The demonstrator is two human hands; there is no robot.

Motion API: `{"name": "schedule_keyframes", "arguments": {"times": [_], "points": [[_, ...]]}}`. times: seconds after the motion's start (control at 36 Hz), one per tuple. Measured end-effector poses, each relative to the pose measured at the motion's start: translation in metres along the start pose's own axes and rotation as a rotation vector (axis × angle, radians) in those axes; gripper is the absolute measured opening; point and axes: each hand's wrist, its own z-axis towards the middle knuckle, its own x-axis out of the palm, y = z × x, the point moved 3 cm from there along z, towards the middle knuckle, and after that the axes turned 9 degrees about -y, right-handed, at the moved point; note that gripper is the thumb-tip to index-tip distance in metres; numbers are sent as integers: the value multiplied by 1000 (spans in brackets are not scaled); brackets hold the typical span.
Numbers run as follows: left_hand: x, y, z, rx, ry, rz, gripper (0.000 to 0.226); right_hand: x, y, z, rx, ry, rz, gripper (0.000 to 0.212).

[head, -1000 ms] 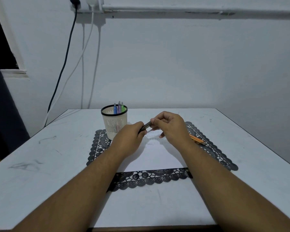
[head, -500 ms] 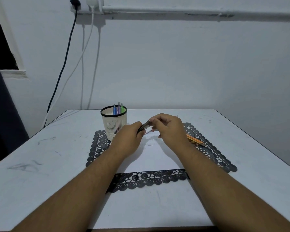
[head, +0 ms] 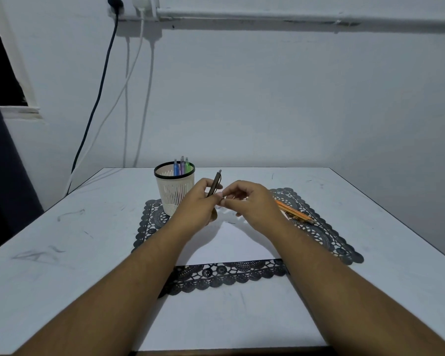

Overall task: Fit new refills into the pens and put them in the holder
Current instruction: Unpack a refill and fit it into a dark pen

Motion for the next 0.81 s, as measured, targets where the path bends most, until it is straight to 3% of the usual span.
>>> {"name": "schedule_keyframes", "arguments": {"times": [0.22,0.42,0.81], "points": [[2,-6,-6,26,50,47,9,-3,0,3,-32,-32,-48,4],[-3,-4,-6,266,-14,403,26,-23,-3,14,8,-165,27,5],[-9,0,0,366,-16,582,23,-34,6,12,-136,-28,-159,5]]}}
